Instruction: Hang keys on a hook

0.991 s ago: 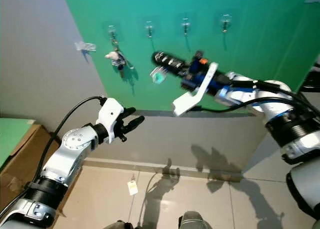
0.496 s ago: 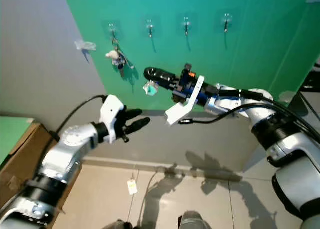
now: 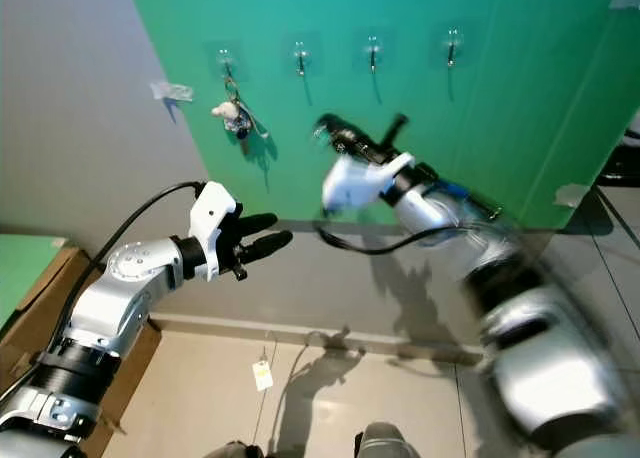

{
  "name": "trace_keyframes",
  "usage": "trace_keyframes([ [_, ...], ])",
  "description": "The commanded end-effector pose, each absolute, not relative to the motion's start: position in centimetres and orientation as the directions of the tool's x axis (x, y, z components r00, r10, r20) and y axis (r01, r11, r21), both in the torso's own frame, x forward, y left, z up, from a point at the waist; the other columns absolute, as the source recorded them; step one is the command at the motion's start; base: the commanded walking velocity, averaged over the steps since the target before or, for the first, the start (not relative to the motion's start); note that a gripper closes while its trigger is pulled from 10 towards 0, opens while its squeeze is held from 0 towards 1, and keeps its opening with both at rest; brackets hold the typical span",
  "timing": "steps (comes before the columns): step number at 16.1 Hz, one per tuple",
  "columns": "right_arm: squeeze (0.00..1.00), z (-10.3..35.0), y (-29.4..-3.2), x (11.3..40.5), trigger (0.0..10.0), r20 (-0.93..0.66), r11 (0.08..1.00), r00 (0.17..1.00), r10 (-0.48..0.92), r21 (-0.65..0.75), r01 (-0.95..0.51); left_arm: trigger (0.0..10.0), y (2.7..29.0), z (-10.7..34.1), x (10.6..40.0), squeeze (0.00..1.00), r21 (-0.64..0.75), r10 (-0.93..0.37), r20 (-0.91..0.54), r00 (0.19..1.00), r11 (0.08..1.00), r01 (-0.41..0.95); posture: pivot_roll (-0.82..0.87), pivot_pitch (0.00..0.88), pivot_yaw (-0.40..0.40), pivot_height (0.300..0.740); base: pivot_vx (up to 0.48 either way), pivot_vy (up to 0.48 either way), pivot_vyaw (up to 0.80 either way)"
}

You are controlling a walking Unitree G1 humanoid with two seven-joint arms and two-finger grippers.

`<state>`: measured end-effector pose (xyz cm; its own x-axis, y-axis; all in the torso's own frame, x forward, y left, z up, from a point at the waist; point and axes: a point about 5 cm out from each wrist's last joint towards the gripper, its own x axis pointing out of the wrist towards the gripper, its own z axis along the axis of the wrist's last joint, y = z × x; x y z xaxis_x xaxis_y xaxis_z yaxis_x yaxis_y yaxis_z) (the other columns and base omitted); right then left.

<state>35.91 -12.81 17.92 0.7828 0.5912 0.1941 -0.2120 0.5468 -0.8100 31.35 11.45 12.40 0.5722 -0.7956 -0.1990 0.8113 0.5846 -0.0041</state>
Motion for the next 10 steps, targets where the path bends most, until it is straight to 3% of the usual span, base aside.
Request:
trace_keyframes([
  [1, 0.0, 17.3, -12.5, 35.8, 0.0, 0.128, 0.637, 0.795, 0.593, -0.678, -0.366, 10.0, 11.8, 12.5, 31.2, 0.0, -0.025, -0.796, -0.192, 0.574, 0.589, 0.808, -0.21, 0.001, 0.122, 0.717, 0.0, 0.0, 0.0],
  [3, 0.0, 16.1, -11.1, 34.7, 0.0, 0.09, 0.697, 0.764, 0.639, -0.489, -0.525, 10.0, 11.8, 12.7, 31.1, 0.0, -0.055, -0.802, -0.181, 0.57, 0.587, 0.808, -0.21, 0.007, 0.123, 0.717, 0.0, 0.0, 0.0],
  [4, 0.0, 15.9, -10.6, 34.0, 0.0, 0.089, 0.713, 0.73, 0.678, -0.319, -0.624, 10.0, 12.1, 12.8, 31.1, 0.0, -0.065, -0.805, -0.181, 0.565, 0.583, 0.81, -0.21, 0.008, 0.124, 0.717, 0.0, 0.0, 0.0],
  [6, 0.0, 16.2, -10.8, 33.8, 0.0, 0.083, 0.705, 0.705, 0.704, -0.205, -0.679, 10.0, 12.4, 12.9, 31.1, 0.0, -0.068, -0.805, -0.181, 0.565, 0.583, 0.81, -0.21, 0.008, 0.124, 0.717, 0.0, 0.0, 0.0],
  [7, 0.0, 17.0, -11.2, 33.1, 0.0, 0.087, 0.663, 0.658, 0.748, -0.073, -0.745, 10.0, 13.1, 13.5, 31.2, 0.0, -0.082, -0.815, -0.17, 0.553, 0.571, 0.817, -0.21, 0.016, 0.129, 0.717, 0.0, 0.0, 0.0],
  [10, 0.0, 17.5, -11.5, 32.0, 0.0, 0.086, 0.589, 0.589, 0.803, 0.028, -0.807, 10.0, 14.3, 14.4, 31.6, 0.0, -0.078, -0.823, -0.161, 0.544, 0.56, 0.825, -0.21, 0.02, 0.132, 0.717, 0.0, 0.0, 0.0],
])
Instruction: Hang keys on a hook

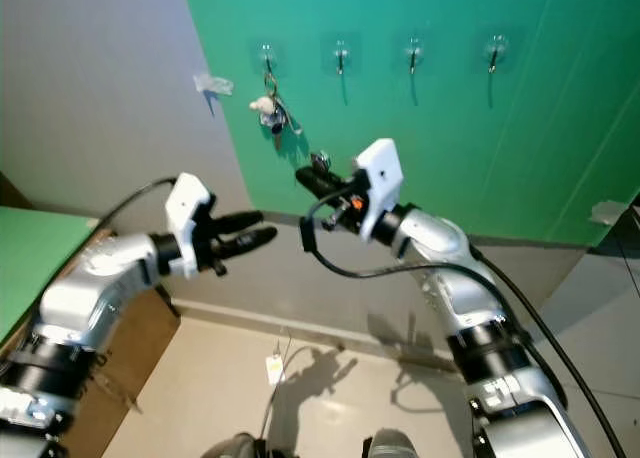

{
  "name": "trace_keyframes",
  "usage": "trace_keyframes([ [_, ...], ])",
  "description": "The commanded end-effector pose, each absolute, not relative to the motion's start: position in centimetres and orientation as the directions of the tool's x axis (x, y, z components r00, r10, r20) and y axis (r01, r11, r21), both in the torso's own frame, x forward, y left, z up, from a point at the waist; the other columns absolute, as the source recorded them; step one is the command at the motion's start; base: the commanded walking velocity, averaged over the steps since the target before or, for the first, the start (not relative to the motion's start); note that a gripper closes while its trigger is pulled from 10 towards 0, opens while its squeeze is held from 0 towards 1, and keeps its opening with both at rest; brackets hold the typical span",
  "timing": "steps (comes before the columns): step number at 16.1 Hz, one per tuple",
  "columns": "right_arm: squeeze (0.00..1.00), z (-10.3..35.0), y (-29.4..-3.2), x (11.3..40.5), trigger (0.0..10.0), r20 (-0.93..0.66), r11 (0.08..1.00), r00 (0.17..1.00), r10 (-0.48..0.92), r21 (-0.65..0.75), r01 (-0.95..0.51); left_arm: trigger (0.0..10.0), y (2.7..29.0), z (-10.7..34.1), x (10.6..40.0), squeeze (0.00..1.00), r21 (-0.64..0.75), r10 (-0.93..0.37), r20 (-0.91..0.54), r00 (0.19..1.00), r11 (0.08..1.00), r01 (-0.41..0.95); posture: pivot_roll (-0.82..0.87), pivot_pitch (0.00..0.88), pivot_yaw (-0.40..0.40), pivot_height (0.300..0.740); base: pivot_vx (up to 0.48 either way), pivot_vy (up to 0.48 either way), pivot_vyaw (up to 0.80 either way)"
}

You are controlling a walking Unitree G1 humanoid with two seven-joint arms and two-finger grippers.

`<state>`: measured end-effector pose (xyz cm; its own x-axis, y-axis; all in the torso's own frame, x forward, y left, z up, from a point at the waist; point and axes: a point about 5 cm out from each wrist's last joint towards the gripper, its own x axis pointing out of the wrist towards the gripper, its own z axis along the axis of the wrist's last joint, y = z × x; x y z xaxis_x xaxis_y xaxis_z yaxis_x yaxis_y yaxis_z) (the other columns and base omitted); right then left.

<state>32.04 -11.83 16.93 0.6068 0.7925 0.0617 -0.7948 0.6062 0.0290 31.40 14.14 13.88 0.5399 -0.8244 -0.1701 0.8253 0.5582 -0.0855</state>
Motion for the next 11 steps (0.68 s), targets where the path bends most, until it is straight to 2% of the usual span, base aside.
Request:
trace_keyframes([
  [1, 0.0, 17.6, -11.6, 31.7, 0.0, 0.08, 0.575, 0.577, 0.813, 0.047, -0.817, 10.0, 14.8, 15.0, 31.7, 0.0, -0.071, -0.828, -0.149, 0.54, 0.554, 0.83, -0.21, 0.02, 0.132, 0.717, 0.0, 0.0, 0.0],
  [5, 0.0, 17.6, -11.6, 30.2, 0.0, 0.039, 0.48, 0.493, 0.869, 0.174, -0.86, 10.0, 15.3, 17.9, 32.3, 0.0, -0.1, -0.873, -0.043, 0.486, 0.488, 0.867, -0.22, 0.028, 0.138, 0.717, 0.0, 0.0, 0.0],
  [11, 0.0, 17.3, -11.2, 29.0, 0.0, 0.005, 0.418, 0.428, 0.904, 0.201, -0.886, 10.0, 13.3, 18.4, 32.1, 0.0, -0.122, -0.934, -0.01, 0.357, 0.355, 0.927, -0.23, 0.03, 0.14, 0.717, 0.0, 0.0, 0.0],
])
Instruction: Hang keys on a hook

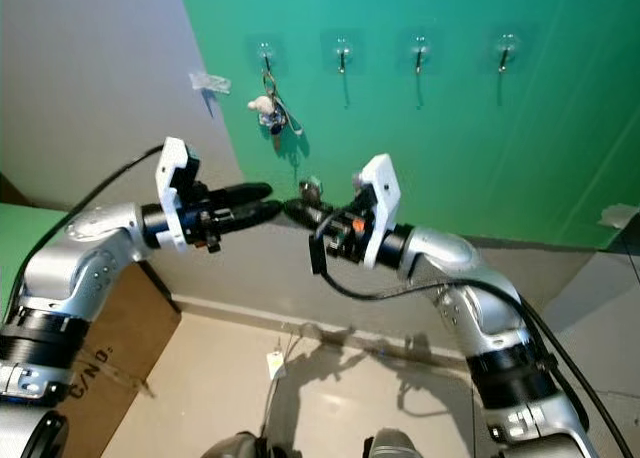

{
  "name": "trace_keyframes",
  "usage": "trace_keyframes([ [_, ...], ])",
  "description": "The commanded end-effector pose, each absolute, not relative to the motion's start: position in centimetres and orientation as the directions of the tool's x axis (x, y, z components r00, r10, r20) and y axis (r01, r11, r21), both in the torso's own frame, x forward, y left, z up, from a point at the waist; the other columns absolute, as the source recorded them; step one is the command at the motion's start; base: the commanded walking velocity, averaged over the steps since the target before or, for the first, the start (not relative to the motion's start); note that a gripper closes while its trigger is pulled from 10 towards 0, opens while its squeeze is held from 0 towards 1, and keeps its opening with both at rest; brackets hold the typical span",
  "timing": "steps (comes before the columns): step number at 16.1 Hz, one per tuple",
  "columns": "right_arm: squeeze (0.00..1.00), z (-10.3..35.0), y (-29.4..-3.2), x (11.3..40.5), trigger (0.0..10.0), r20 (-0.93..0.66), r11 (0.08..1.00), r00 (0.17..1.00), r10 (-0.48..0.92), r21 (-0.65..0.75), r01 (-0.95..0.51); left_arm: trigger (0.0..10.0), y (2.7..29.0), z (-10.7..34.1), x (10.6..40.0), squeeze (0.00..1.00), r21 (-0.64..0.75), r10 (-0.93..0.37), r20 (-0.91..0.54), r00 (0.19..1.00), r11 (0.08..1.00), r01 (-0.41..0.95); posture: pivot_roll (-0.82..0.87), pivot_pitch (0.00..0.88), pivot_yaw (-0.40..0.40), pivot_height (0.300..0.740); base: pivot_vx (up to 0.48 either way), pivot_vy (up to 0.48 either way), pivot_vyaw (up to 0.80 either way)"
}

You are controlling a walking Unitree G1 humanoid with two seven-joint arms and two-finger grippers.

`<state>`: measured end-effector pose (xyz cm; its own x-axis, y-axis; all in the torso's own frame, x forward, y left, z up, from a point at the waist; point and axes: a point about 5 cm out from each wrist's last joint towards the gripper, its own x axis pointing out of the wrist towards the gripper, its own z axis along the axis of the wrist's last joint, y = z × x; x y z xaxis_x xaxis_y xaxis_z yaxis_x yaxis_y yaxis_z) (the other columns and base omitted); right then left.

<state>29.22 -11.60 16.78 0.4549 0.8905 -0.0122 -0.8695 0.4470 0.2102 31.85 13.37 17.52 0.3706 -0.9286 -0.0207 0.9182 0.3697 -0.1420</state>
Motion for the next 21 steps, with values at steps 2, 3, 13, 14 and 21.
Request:
trace_keyframes([
  [2, 0.0, 17.4, -11.2, 28.5, 0.0, -0.004, 0.401, 0.409, 0.913, 0.202, -0.894, 10.0, 13.0, 19.0, 32.1, 0.0, -0.14, -0.943, 0.023, 0.332, 0.326, 0.935, -0.23, 0.033, 0.142, 0.717, 0.0, 0.0, 0.0],
  [3, 0.0, 17.4, -11.2, 28.4, 0.0, -0.005, 0.399, 0.406, 0.914, 0.202, -0.894, 10.0, 13.0, 19.1, 32.1, 0.0, -0.142, -0.943, 0.031, 0.331, 0.324, 0.935, -0.23, 0.033, 0.142, 0.717, 0.0, 0.0, 0.0],
  [13, 0.0, 16.3, -11.2, 27.7, 0.0, -0.056, 0.405, 0.402, 0.914, 0.188, -0.895, 10.0, 13.6, 21.0, 32.8, 0.0, -0.097, -0.924, 0.077, 0.375, 0.368, 0.925, -0.24, 0.03, 0.145, 0.717, 0.0, 0.0, 0.0],
  [14, 0.0, 16.4, -11.1, 27.7, 0.0, -0.054, 0.401, 0.399, 0.916, 0.187, -0.897, 10.0, 13.5, 20.8, 32.8, 0.0, -0.098, -0.925, 0.066, 0.374, 0.367, 0.925, -0.24, 0.031, 0.145, 0.717, 0.0, 0.0, 0.0],
  [21, 0.0, 18.2, -9.7, 26.8, 0.0, 0.002, 0.334, 0.339, 0.941, 0.162, -0.928, 10.0, 13.0, 19.2, 33.0, 0.0, -0.089, -0.923, -0.019, 0.384, 0.384, 0.919, -0.24, 0.044, 0.147, 0.717, 0.0, 0.0, 0.0],
])
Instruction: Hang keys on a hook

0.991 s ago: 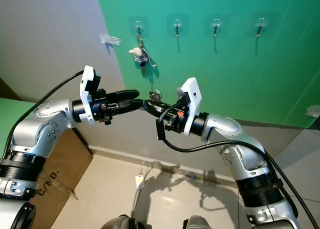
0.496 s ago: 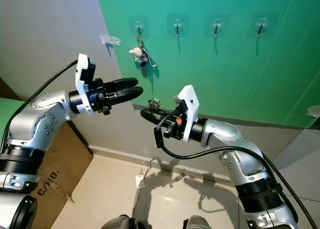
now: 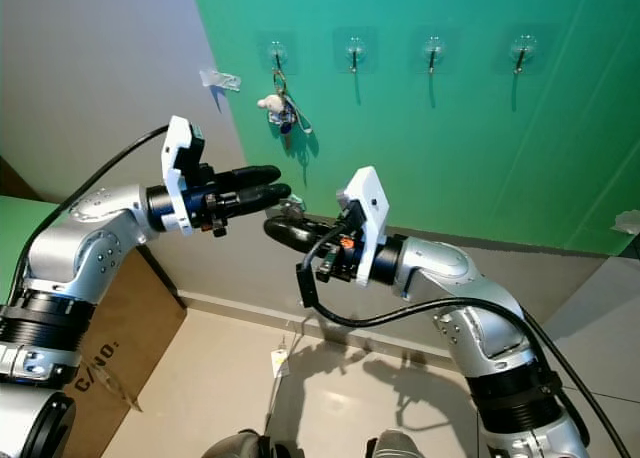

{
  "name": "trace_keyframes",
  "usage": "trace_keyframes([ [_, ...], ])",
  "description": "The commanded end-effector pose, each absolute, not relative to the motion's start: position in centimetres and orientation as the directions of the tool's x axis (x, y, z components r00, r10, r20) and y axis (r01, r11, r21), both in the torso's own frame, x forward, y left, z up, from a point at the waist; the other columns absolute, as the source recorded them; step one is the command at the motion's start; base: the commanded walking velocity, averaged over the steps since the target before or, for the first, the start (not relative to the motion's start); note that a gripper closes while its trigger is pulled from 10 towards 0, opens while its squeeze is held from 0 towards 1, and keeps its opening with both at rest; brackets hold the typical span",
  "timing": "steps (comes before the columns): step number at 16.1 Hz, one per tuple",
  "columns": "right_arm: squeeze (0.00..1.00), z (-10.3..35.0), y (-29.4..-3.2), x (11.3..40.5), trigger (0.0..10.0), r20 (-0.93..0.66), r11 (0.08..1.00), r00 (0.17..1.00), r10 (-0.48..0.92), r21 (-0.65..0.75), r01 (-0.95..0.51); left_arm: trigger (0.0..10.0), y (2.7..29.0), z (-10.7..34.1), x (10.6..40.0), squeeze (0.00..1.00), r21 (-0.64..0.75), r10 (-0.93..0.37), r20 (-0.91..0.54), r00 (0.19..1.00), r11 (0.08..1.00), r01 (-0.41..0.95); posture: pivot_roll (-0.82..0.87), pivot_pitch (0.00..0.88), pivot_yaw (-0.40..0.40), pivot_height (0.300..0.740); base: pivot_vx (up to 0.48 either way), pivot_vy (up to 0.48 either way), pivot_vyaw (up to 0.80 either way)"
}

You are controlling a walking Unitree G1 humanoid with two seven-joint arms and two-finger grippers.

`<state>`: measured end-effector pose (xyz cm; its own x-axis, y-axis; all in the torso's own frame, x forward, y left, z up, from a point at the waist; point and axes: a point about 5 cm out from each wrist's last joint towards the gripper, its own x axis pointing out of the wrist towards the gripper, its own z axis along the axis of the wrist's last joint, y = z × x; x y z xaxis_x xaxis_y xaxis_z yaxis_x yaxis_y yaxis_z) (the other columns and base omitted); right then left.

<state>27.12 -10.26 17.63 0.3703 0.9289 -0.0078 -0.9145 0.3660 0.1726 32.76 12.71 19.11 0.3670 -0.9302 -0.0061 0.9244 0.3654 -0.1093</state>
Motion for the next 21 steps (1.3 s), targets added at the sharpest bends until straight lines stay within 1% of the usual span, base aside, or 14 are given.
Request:
trace_keyframes([
  [1, 0.0, 18.1, -9.5, 26.6, 0.0, 0.001, 0.329, 0.334, 0.943, 0.165, -0.93, 10.0, 12.9, 19.1, 33.0, 0.0, -0.084, -0.921, -0.03, 0.388, 0.389, 0.917, -0.24, 0.045, 0.146, 0.717, 0.0, 0.0, 0.0],
  [8, 0.0, 17.5, -8.6, 25.6, 0.0, -0.02, 0.278, 0.279, 0.96, 0.182, -0.943, 10.0, 12.4, 19.2, 33.5, 0.0, -0.093, -0.924, -0.015, 0.383, 0.383, 0.919, -0.24, 0.049, 0.15, 0.717, 0.0, 0.0, 0.0],
  [12, 0.0, 17.2, -8.6, 25.5, 0.0, -0.036, 0.276, 0.274, 0.961, 0.181, -0.944, 10.0, 12.1, 19.8, 33.5, 0.0, -0.107, -0.929, 0.023, 0.369, 0.365, 0.925, -0.25, 0.049, 0.149, 0.717, 0.0, 0.0, 0.0],
  [16, 0.0, 16.7, -8.7, 25.6, 0.0, -0.059, 0.277, 0.271, 0.961, 0.181, -0.944, 10.0, 11.8, 20.1, 32.7, 0.0, -0.106, -0.953, 0.03, 0.302, 0.297, 0.949, -0.24, 0.038, 0.146, 0.717, 0.0, 0.0, 0.0],
  [21, 0.0, 16.8, -8.9, 26.2, 0.0, -0.056, 0.3, 0.294, 0.954, 0.168, -0.939, 10.0, 11.6, 19.4, 31.9, 0.0, -0.111, -0.968, -0.01, 0.252, 0.252, 0.962, -0.24, 0.034, 0.146, 0.717, 0.0, 0.0, 0.0],
])
